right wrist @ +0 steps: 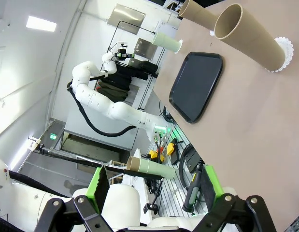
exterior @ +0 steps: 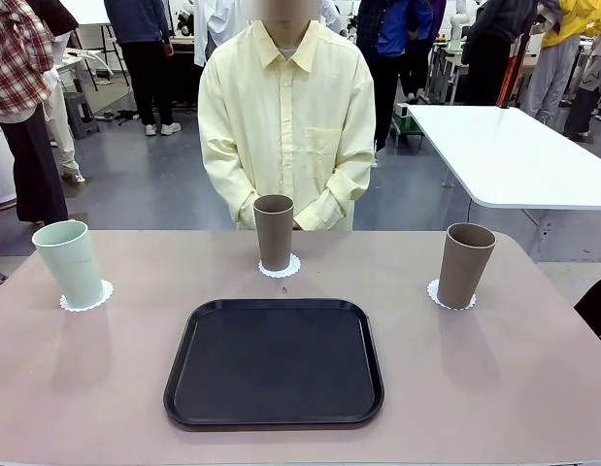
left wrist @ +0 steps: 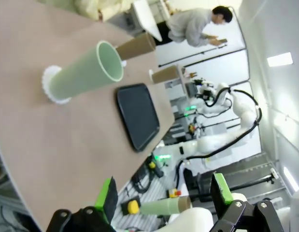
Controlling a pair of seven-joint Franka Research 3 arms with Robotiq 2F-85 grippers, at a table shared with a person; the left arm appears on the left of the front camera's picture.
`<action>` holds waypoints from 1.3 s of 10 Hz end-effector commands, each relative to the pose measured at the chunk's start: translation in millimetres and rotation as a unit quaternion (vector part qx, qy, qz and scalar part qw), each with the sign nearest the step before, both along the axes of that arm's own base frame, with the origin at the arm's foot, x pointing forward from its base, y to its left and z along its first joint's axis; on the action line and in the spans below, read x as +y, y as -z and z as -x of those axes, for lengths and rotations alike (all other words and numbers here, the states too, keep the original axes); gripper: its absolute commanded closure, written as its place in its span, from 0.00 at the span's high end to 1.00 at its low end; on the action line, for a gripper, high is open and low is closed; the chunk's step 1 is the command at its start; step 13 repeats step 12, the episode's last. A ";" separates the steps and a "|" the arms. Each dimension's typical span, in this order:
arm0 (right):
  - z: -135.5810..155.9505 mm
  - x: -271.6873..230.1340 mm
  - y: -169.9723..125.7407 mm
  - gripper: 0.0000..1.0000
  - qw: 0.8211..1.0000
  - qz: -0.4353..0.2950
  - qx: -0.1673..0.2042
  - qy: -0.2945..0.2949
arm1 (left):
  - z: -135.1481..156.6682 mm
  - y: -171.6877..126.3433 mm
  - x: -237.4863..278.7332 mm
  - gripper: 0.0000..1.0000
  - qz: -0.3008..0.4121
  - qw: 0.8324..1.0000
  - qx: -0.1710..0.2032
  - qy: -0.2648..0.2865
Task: Place coasters on the table and set cups on them.
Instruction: Take one Reusable plastic cup from the Flat Tray and place it on a coaster set by the human.
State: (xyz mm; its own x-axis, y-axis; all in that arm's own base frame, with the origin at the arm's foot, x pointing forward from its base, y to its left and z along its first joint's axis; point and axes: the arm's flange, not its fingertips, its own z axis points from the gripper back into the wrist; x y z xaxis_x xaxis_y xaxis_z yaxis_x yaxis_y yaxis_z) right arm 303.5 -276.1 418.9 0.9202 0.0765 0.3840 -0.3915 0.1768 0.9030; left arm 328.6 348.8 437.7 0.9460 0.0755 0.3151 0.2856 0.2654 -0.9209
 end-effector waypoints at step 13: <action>0.2 0.5 -1.6 1.00 1.000 0.000 0.003 0.000 | -1.5 0.1 -1.2 1.00 0.000 1.000 -0.001 0.002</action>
